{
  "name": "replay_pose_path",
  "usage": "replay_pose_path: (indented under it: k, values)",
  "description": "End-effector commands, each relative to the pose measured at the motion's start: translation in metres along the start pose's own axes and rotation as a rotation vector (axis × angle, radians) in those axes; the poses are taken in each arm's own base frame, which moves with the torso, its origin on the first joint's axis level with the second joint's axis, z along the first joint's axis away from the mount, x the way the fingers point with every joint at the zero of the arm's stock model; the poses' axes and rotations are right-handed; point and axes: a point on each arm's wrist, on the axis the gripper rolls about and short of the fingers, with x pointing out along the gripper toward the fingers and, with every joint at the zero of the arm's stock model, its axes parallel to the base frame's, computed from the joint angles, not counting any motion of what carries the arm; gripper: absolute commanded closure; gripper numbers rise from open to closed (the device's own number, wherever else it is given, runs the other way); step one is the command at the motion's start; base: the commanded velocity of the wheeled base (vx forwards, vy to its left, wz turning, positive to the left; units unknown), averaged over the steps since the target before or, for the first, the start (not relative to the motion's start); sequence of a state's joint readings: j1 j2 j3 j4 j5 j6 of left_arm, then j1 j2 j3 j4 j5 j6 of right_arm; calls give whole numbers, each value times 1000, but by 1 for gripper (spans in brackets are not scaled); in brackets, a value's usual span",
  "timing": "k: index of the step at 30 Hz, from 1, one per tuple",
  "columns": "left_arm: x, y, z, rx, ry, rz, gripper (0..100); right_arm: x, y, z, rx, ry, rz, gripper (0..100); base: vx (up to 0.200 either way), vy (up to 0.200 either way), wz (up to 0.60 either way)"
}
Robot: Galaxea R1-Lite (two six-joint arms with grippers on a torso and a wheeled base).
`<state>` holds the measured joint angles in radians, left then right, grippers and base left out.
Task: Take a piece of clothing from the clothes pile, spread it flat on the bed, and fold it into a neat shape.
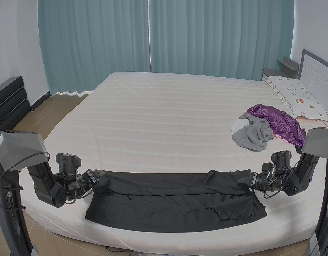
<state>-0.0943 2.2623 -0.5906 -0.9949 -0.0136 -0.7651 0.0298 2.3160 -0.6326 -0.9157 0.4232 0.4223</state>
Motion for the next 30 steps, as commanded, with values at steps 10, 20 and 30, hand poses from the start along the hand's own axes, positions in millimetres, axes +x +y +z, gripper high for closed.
replay_pose_path:
  k: [10,20,30]
  values:
    - [-12,-5,-12,29,48,69,0,-40,35,13,209,-139,-58,0,0,0,0]
    - [8,-2,-23,47,47,125,0,-46,51,3,353,-119,-145,0,0,0,0]
    - [11,-6,-17,45,-20,151,100,-21,57,-19,362,-76,-249,0,0,0,0]
